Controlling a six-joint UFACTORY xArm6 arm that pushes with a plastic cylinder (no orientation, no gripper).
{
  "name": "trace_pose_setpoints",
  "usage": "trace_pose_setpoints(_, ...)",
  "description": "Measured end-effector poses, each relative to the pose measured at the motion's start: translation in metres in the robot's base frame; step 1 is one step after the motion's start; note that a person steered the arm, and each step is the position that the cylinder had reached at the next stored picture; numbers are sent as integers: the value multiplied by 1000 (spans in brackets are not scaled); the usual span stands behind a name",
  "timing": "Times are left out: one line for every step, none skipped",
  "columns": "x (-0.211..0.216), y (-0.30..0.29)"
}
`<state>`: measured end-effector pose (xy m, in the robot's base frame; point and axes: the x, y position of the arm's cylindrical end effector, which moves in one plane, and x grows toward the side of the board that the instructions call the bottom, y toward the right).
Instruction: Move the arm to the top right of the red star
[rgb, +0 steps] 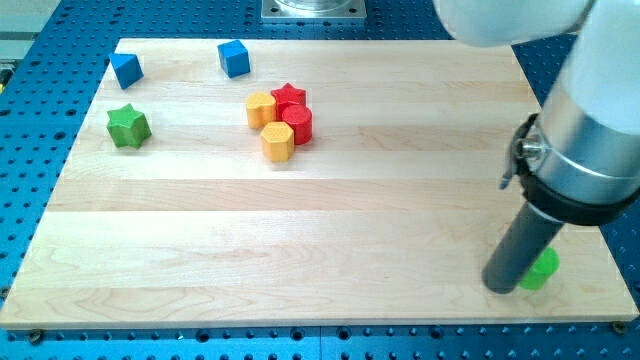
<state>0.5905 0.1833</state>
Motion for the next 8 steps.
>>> trace_pose_setpoints(0,-40)
trace_pose_setpoints(-31,-135)
trace_pose_setpoints(-56,-186)
trace_pose_setpoints(-62,-188)
trace_pose_setpoints(-62,-188)
trace_pose_setpoints(-64,-188)
trace_pose_setpoints(-75,-188)
trace_pose_setpoints(-106,-190)
